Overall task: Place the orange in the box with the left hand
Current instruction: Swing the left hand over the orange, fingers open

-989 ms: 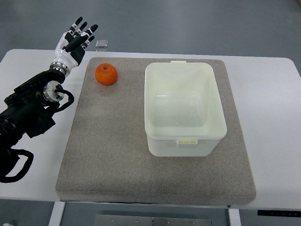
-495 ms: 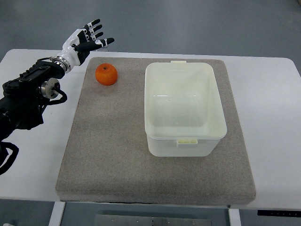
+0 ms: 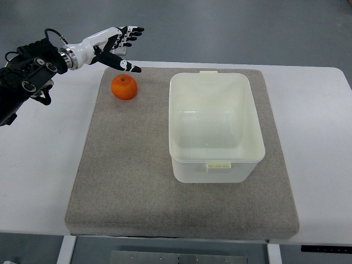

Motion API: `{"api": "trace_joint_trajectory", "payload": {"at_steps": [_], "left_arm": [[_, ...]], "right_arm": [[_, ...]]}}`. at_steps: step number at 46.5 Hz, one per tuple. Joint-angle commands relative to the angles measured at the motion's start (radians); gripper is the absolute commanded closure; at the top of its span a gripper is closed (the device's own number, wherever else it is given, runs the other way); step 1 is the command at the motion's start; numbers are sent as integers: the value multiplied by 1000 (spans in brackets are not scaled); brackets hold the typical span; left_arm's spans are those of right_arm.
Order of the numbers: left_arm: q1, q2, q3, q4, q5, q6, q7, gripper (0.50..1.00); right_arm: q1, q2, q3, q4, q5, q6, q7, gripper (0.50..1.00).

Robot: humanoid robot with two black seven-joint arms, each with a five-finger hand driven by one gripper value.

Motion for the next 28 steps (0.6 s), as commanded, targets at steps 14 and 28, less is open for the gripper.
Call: {"api": "trace_joint_trajectory", "payload": {"at_steps": [14, 28], "left_arm": [[-83, 0, 398, 2, 78, 156, -72, 510], [-118, 0, 599, 2, 118, 176, -72, 508]], "right_arm": [[0, 0, 0, -1, 0, 0, 0, 574], [0, 0, 0, -1, 0, 0, 0, 574]]}}
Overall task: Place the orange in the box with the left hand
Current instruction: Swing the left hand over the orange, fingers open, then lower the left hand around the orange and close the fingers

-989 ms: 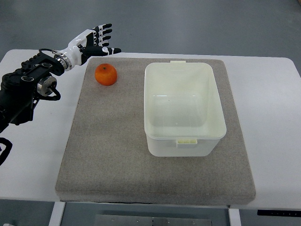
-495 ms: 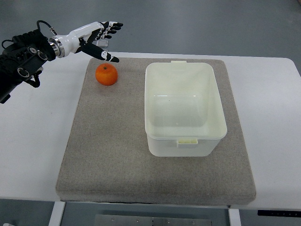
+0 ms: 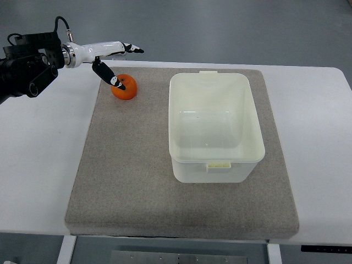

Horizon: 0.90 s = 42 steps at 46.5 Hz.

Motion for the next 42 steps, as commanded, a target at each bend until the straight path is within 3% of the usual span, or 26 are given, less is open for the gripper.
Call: {"api": "trace_joint_trajectory", "payload": {"at_steps": [1, 42], "left_arm": [[-5, 0, 56, 0, 28, 23, 0, 508], [13, -40, 96, 12, 95, 52, 0, 506]], "right_arm": [[0, 0, 0, 0, 0, 0, 0, 574], [0, 0, 0, 1, 0, 0, 0, 574]]}}
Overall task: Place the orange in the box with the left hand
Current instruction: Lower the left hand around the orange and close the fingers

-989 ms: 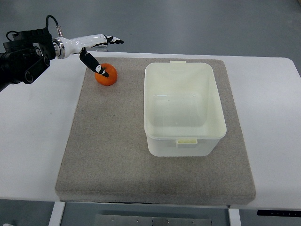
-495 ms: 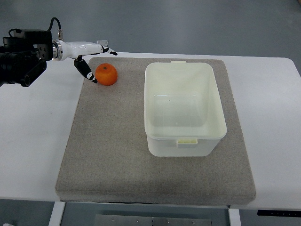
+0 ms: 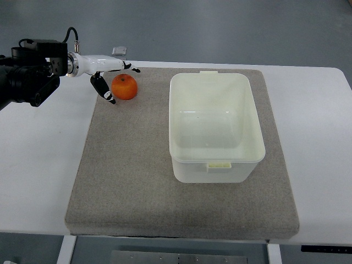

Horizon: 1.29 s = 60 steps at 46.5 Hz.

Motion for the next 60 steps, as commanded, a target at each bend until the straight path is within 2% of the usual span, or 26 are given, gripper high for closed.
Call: {"api": "trace_joint_trajectory", "payload": {"at_steps": [1, 30, 43, 52, 56, 60], "left_arm": [[5, -1, -2, 1, -3, 2, 0, 506], [35, -15, 20, 4, -1, 49, 0, 510], [37, -16, 20, 4, -1, 52, 0, 529], [37, -15, 20, 16, -1, 87, 0, 576], [37, -16, 20, 33, -1, 88, 0, 634], [37, -16, 20, 38, -1, 88, 0, 651]], "right_arm": [[0, 0, 0, 0, 0, 0, 0, 574], [0, 0, 0, 0, 0, 0, 0, 574], [0, 0, 0, 0, 0, 0, 0, 574], [0, 0, 0, 0, 0, 0, 0, 574], [0, 0, 0, 0, 0, 0, 0, 574], [0, 0, 0, 0, 0, 0, 0, 574]]}}
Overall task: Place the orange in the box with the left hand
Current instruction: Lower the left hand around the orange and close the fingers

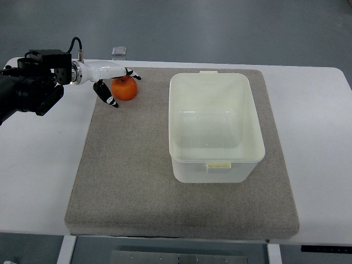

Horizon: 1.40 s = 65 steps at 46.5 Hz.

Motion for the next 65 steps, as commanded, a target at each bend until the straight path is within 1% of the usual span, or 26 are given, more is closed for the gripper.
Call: {"api": "trace_joint_trajectory", "payload": {"at_steps": [1, 10, 15, 18, 24, 26, 27, 28, 29, 31, 34, 49, 59, 65], "left_arm": [[-1, 0, 0, 3, 0, 0, 0, 658], [8, -6, -2, 0, -1, 0, 0, 658], [22, -20, -2, 1, -1, 0, 0, 643], [27, -22, -2, -3, 0, 0, 0, 615], [27, -23, 0, -7, 2, -2, 0, 615], [27, -23, 1, -7, 2, -2, 0, 632], [27, -23, 1, -5, 4, -2, 0, 651], [27, -23, 3, -5, 4, -2, 0, 683], [27, -23, 6, -5, 4, -2, 0, 724], [27, -23, 18, -5, 4, -2, 0, 820], [25, -23, 44, -3, 4, -3, 0, 1000], [14, -25, 66, 7, -9, 11, 0, 1000], [10, -28, 31, 55, -35, 11, 0, 1000], [4, -26, 29, 56, -36, 11, 0, 1000]], "right_arm": [[0, 0, 0, 0, 0, 0, 0, 574], [0, 0, 0, 0, 0, 0, 0, 574], [0, 0, 0, 0, 0, 0, 0, 574], [0, 0, 0, 0, 0, 0, 0, 574], [0, 0, 0, 0, 0, 0, 0, 574], [0, 0, 0, 0, 0, 0, 0, 574], [0, 0, 0, 0, 0, 0, 0, 574], [0, 0, 0, 0, 0, 0, 0, 574], [0, 0, 0, 0, 0, 0, 0, 574], [0, 0, 0, 0, 0, 0, 0, 574], [0, 0, 0, 0, 0, 0, 0, 574], [0, 0, 0, 0, 0, 0, 0, 574], [0, 0, 0, 0, 0, 0, 0, 574], [0, 0, 0, 0, 0, 0, 0, 574]]}}
